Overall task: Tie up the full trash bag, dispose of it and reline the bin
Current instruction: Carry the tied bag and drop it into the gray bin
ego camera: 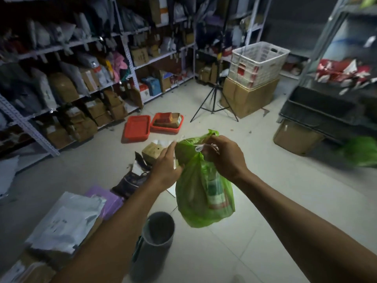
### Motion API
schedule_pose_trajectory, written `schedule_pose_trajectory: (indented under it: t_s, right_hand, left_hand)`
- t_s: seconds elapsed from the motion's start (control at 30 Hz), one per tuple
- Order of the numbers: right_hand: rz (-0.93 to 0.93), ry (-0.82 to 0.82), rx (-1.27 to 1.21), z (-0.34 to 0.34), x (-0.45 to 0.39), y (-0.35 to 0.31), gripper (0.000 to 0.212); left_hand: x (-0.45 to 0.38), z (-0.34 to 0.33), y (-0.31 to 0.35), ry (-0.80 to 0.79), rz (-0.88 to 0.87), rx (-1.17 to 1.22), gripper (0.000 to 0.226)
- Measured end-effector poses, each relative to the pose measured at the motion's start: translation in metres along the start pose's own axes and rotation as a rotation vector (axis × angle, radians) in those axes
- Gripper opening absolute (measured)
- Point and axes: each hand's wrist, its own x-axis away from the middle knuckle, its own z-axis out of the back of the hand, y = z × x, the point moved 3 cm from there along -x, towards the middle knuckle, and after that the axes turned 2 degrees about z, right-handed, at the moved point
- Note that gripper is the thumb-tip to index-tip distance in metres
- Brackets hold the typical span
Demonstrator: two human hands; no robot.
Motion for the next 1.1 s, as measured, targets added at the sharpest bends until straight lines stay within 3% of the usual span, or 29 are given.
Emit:
schedule_pose_trajectory:
  t_s: [0.33,0.77,1.1]
  right_hand:
    - [-0.162,0.124,0.083,0.095,0.015,0.070,0.007]
    - [-0.265,0.187,0.220,0.211,0.007,0.216,0.009]
    - [-0.408,0.251,0.339,0.274,-0.028,0.328,0.013]
  left_hand:
    - [-0.047,-0.054,0.105,-0.125,-0.233,-0.041,0.073]
    - [-0.130,-0.167,0.242,-0.156,-0.427,-0.379,0.065]
    - [-0.220,-0.252,0.335,-0.240,-0.575,-0.464,0.061]
